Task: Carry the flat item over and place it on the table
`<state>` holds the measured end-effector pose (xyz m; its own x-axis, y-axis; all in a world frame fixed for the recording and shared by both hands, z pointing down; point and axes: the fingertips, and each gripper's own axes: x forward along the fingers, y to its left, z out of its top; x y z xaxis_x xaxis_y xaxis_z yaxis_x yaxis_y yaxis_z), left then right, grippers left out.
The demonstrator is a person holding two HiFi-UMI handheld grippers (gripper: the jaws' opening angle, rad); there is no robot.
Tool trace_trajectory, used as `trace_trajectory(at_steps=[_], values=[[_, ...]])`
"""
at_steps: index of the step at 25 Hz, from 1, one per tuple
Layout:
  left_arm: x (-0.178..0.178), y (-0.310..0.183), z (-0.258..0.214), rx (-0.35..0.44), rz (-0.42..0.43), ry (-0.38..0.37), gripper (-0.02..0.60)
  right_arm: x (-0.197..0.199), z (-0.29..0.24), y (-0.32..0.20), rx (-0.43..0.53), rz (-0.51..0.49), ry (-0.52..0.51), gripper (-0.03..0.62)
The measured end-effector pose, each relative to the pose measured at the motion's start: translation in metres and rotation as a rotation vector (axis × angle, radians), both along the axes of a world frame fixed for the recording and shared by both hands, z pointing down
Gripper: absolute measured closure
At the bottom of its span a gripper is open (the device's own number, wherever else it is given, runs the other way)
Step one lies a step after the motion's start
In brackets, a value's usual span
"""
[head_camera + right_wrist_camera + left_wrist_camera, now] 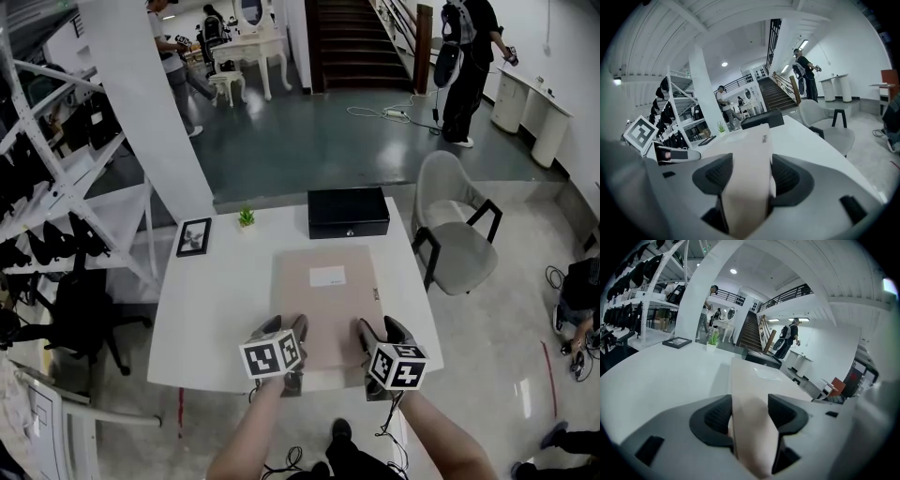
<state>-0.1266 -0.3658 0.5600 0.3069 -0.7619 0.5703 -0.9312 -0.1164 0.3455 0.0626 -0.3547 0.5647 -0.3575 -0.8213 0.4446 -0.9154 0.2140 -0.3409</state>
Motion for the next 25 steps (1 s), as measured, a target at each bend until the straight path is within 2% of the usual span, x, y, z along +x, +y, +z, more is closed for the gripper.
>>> trace_trajectory(at_steps=[6, 25], values=[[0.0, -0.001, 0.006, -0.003, 0.006, -0.034, 0.336, -0.001, 0.006, 0.0, -0.018, 0.001, -0.004, 0.344], [0.0, 0.001, 0.011, 0.01, 0.009, -0.073, 0.336, -0.001, 0.018, 0.002, -0.045, -0.01, 0.012, 0.337]])
